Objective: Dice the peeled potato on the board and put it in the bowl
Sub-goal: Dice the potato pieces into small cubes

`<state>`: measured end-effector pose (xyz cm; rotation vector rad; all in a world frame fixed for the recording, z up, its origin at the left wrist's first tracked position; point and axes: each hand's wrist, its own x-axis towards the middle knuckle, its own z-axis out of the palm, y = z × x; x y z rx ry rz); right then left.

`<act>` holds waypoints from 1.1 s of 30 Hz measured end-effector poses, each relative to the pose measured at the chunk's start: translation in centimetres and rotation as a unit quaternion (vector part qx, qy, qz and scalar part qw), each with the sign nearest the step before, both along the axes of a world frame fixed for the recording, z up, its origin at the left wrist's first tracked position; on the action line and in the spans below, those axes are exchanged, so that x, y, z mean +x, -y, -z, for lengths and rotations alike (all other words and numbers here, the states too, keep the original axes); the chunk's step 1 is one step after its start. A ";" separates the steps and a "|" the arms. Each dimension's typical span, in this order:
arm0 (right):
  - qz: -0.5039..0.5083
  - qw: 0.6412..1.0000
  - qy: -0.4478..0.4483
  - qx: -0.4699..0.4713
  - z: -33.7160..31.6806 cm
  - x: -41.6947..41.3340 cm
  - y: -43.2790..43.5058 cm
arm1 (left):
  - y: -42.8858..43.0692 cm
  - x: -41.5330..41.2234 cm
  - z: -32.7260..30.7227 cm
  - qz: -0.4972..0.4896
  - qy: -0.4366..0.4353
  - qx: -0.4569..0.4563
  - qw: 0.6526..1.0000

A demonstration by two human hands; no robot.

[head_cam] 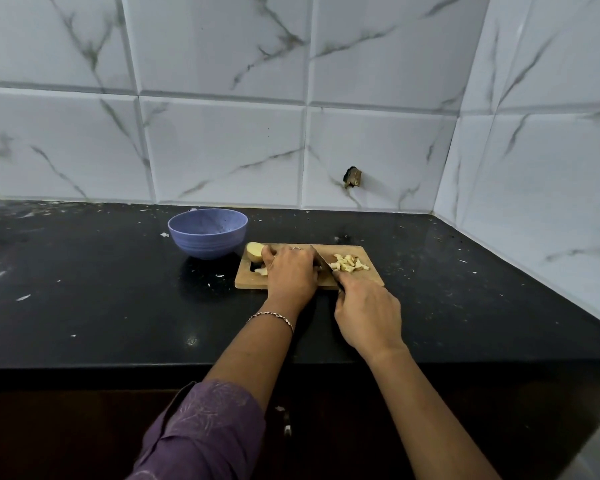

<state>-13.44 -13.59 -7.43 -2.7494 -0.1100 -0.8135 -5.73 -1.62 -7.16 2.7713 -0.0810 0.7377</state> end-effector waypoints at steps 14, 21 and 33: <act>-0.027 0.997 -0.001 0.070 -0.7 -0.5 0.5 | -0.2 -0.5 -0.3 -0.037 -0.002 -0.013 0.999; -0.043 0.997 -0.012 0.066 -0.7 -0.7 0.5 | -0.4 -0.2 0.0 -0.034 -0.017 -0.016 0.999; -0.056 0.996 -0.017 0.064 -0.5 -0.5 0.5 | -0.2 -0.2 -0.2 -0.032 -0.016 -0.002 0.999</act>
